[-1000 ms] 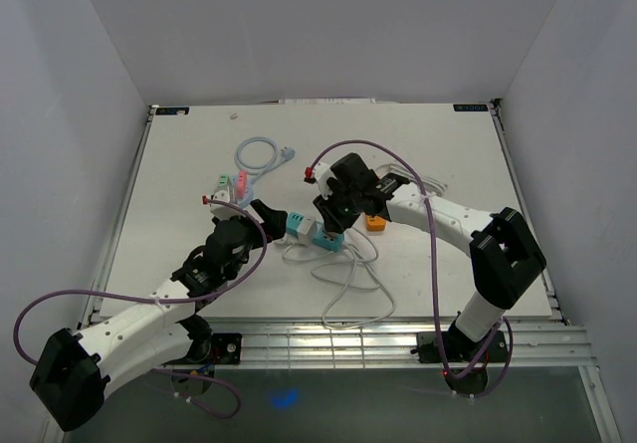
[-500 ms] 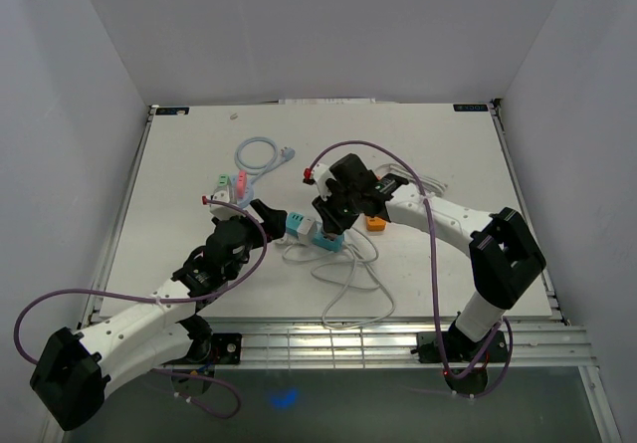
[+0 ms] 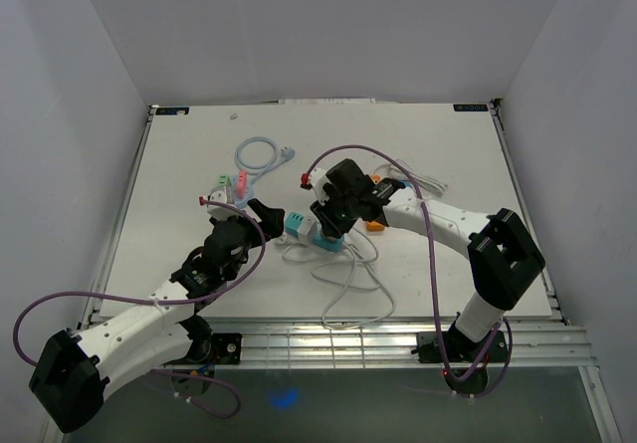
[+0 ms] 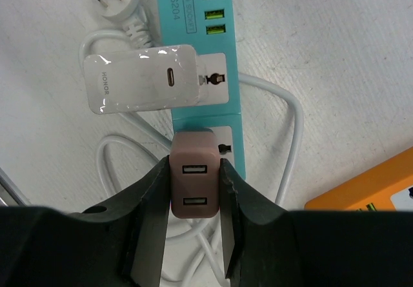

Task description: Insert the plug

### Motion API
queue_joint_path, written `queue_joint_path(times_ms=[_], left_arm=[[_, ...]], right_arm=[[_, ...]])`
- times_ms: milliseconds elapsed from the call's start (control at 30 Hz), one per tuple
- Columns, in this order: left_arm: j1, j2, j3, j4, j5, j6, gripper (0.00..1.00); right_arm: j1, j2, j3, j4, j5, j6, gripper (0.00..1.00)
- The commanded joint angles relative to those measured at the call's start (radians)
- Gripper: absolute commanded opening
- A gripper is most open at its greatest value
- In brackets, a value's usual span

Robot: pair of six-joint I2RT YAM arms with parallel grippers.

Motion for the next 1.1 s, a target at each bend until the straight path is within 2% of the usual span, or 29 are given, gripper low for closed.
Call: queue_joint_path(times_ms=[0, 233, 367, 667, 833, 1067], left_arm=[[0.004, -0.023, -0.007, 0.003, -0.014, 0.007, 0.97], [0.004, -0.029, -0.004, -0.002, -0.022, 0.023, 0.96], [0.004, -0.020, -0.002, -0.003, -0.022, 0.028, 0.97], [0.004, 0.025, -0.003, 0.040, 0.009, 0.037, 0.96], [0.010, 0.157, 0.018, 0.052, 0.064, -0.003, 0.93], [0.094, 0.238, 0.012, 0.052, 0.202, -0.078, 0.93]], right_arm=[[0.023, -0.009, -0.052, 0.025, 0.066, -0.007, 0.08], [0.061, -0.078, -0.238, 0.220, 0.105, -0.001, 0.08], [0.080, -0.089, -0.298, 0.280, 0.192, -0.006, 0.08], [0.115, -0.026, -0.201, 0.173, 0.334, -0.022, 0.08], [0.135, 0.003, -0.151, 0.127, 0.371, -0.035, 0.08], [0.138, 0.086, -0.164, 0.125, 0.405, -0.050, 0.08]])
